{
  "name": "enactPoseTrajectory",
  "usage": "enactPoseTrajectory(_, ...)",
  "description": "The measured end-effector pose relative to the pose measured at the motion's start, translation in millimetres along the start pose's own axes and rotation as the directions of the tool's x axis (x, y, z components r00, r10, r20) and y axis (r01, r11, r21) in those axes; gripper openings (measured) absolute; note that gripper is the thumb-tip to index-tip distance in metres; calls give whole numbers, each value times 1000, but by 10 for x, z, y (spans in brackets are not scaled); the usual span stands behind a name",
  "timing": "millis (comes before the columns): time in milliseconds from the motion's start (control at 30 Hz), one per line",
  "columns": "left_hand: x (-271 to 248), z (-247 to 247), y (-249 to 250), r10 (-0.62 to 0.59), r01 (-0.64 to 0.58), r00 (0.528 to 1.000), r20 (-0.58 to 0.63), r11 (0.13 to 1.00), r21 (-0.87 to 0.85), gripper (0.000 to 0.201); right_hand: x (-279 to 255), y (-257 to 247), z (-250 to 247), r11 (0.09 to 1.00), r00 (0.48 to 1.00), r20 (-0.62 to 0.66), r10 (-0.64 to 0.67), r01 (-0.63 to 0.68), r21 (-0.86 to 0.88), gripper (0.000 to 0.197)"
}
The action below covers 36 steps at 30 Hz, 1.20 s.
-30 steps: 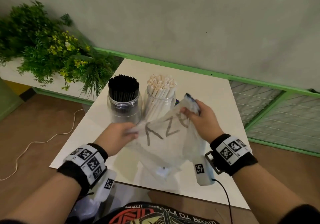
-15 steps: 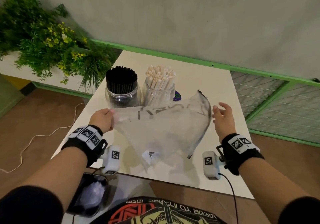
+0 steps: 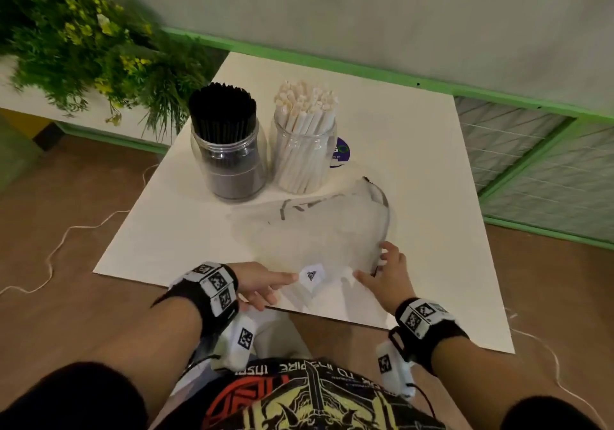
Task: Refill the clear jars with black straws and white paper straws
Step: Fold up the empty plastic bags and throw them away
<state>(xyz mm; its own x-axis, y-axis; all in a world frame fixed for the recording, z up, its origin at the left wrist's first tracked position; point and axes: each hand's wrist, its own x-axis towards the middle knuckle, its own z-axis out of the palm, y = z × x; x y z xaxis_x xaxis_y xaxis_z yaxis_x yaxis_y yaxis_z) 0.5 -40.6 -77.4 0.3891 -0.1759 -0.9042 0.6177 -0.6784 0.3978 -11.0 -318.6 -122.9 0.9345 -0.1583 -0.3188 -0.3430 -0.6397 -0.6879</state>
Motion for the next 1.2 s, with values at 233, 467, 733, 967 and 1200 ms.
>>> enactPoseTrajectory(233, 268, 154, 58, 63, -101, 980, -187, 975, -200, 20, -28, -128, 111, 990, 990, 22, -137, 136, 45, 25)
enactPoseTrajectory(467, 184, -372, -488, -35, -258, 854, -519, 837, -482, 19, 73, 190, -589, 993, 990, -130, -59, 72, 98, 29)
enactPoseTrajectory(733, 39, -204, -687, -16, -122, 905, -425, 947, -296, 16, -294, 12, -147, 450, 768, 363, -528, 616, -647, 95)
enactPoseTrajectory(967, -206, -390, -703, 147, -211, 798, -584, 976, -43, 18, 13, -189, 92, 556, 801, 536, -267, 583, -593, 48)
enactPoseTrajectory(1200, -106, -309, -876, 650, -23, 624, -433, 570, 821, 113, 186, -491, -229, 798, 813, 579, -62, 389, -460, 7)
